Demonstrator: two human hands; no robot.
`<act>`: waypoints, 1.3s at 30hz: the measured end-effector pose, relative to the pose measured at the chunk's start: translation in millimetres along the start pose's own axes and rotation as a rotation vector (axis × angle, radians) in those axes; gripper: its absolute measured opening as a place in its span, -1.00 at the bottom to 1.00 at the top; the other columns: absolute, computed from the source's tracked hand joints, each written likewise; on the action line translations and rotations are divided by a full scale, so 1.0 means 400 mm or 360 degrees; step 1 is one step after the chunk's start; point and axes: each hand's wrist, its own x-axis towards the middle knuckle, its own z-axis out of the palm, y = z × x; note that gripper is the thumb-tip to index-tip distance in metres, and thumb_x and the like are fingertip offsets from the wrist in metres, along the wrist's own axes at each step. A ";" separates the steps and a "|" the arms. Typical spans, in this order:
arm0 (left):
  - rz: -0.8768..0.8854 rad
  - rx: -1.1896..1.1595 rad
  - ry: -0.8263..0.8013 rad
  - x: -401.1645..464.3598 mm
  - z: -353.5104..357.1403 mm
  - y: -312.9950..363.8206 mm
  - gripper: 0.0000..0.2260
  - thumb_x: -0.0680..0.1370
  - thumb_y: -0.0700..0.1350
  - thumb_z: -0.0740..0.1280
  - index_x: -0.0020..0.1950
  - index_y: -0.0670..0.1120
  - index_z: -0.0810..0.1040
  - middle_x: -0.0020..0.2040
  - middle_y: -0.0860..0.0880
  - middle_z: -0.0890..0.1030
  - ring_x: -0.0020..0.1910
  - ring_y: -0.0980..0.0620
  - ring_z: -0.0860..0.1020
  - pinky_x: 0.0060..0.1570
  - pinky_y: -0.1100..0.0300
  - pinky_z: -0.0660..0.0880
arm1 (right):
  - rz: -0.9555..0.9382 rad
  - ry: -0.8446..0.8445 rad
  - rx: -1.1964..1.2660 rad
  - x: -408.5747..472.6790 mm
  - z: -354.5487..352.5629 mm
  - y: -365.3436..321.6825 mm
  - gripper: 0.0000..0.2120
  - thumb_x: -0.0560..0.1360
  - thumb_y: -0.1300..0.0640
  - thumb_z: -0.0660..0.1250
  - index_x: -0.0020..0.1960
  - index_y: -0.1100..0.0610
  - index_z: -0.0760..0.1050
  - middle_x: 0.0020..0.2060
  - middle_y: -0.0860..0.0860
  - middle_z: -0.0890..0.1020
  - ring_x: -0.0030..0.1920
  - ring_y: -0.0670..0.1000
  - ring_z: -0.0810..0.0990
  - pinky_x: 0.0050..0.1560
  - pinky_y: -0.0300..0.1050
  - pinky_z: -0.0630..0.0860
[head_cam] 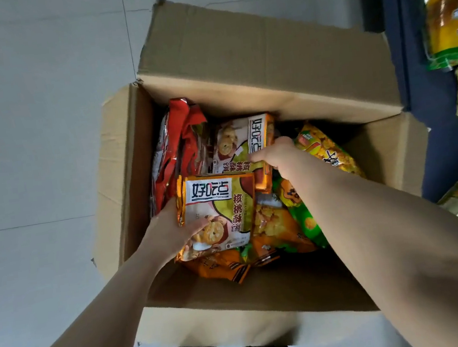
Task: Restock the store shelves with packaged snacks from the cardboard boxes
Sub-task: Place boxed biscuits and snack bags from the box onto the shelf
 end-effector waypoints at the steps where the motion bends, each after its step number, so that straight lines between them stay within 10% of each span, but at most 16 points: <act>1: 0.0003 0.0059 0.0030 -0.015 -0.003 0.014 -0.53 0.48 0.05 0.49 0.34 0.08 0.43 0.16 0.07 0.65 0.07 0.02 0.64 0.12 -0.04 0.59 | -0.0066 0.0014 -0.0039 -0.027 -0.010 0.003 -0.44 0.31 0.16 0.64 0.19 0.23 0.46 0.04 0.08 0.62 -0.02 0.13 0.60 -0.01 -0.01 0.54; 16: 0.0379 0.0363 0.0414 -0.509 -0.065 0.392 -0.62 0.56 -0.02 0.40 0.33 0.00 0.38 0.18 -0.04 0.63 0.14 -0.16 0.61 0.07 -0.13 0.57 | -0.0520 0.0450 0.0089 -0.665 -0.418 0.222 -0.33 0.52 0.09 0.46 0.51 -0.01 0.20 0.28 -0.02 0.56 0.30 0.06 0.54 0.34 0.14 0.47; 23: 0.0968 0.0546 0.0362 -0.792 -0.107 0.568 -0.14 0.60 -0.12 0.30 0.49 0.45 -0.30 0.38 -0.16 0.42 0.21 -0.25 0.53 0.17 -0.23 0.49 | -0.0713 0.0677 0.0171 -1.035 -0.592 0.330 -0.27 0.62 0.11 0.31 0.62 -0.19 -0.02 0.31 0.03 0.56 0.25 0.13 0.54 0.26 0.01 0.41; 30: 0.1495 0.0874 0.0254 -0.990 -0.141 0.723 -0.48 0.67 -0.14 0.19 0.58 0.18 0.16 0.20 -0.23 0.45 -0.02 -0.24 0.54 -0.01 -0.02 0.45 | -0.0878 0.1030 0.0290 -1.315 -0.671 0.453 -0.61 0.66 0.13 0.24 0.45 -0.13 0.43 0.21 0.08 0.55 0.24 0.08 0.52 0.24 0.04 0.48; 39: 0.2017 0.0905 0.0064 -1.240 -0.107 0.953 -0.45 0.63 -0.18 0.27 0.53 0.27 0.23 0.25 -0.16 0.47 0.19 -0.20 0.49 0.24 -0.09 0.43 | -0.0926 0.1501 0.0555 -1.673 -0.798 0.593 -0.65 0.65 0.09 0.27 0.41 -0.15 0.47 0.28 -0.04 0.54 0.29 -0.03 0.49 0.28 -0.11 0.41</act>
